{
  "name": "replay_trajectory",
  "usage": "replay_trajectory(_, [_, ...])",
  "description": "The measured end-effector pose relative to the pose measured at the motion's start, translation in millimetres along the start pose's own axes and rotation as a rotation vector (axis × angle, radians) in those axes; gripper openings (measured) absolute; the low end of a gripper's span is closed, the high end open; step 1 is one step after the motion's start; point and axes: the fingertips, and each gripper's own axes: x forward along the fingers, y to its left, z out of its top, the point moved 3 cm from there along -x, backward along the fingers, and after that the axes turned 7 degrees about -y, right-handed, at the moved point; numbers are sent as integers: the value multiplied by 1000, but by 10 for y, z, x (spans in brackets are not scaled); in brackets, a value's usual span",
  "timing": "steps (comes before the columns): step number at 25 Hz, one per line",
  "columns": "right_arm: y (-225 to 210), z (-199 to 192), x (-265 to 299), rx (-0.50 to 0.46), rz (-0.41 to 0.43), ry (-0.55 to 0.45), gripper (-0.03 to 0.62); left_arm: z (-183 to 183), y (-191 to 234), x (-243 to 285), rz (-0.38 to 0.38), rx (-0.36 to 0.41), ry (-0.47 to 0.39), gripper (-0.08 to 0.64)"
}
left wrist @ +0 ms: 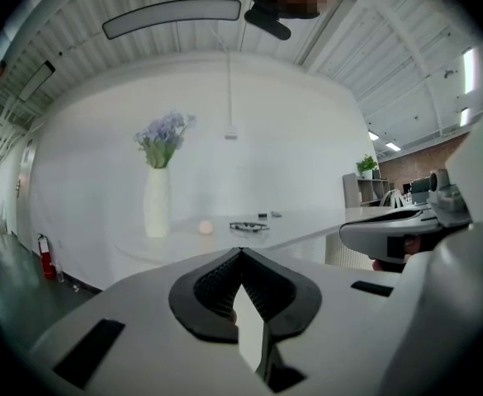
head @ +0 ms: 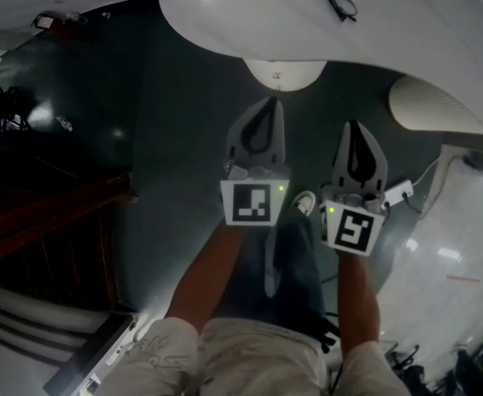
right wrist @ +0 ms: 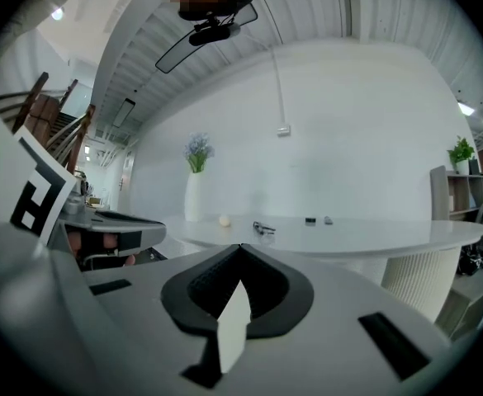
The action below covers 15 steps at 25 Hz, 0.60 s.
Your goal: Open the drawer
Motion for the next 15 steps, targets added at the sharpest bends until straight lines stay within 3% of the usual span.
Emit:
replay_trajectory(4, [106, -555, 129, 15, -4, 9, 5, -588, 96, 105, 16, -26, 12, 2])
replay_trajectory(7, [178, -926, 247, 12, -6, 7, 5, -993, 182, 199, 19, -4, 17, 2])
replay_trajectory(15, [310, -1496, 519, 10, -6, 7, 5, -1590, 284, 411, 37, -22, 29, 2])
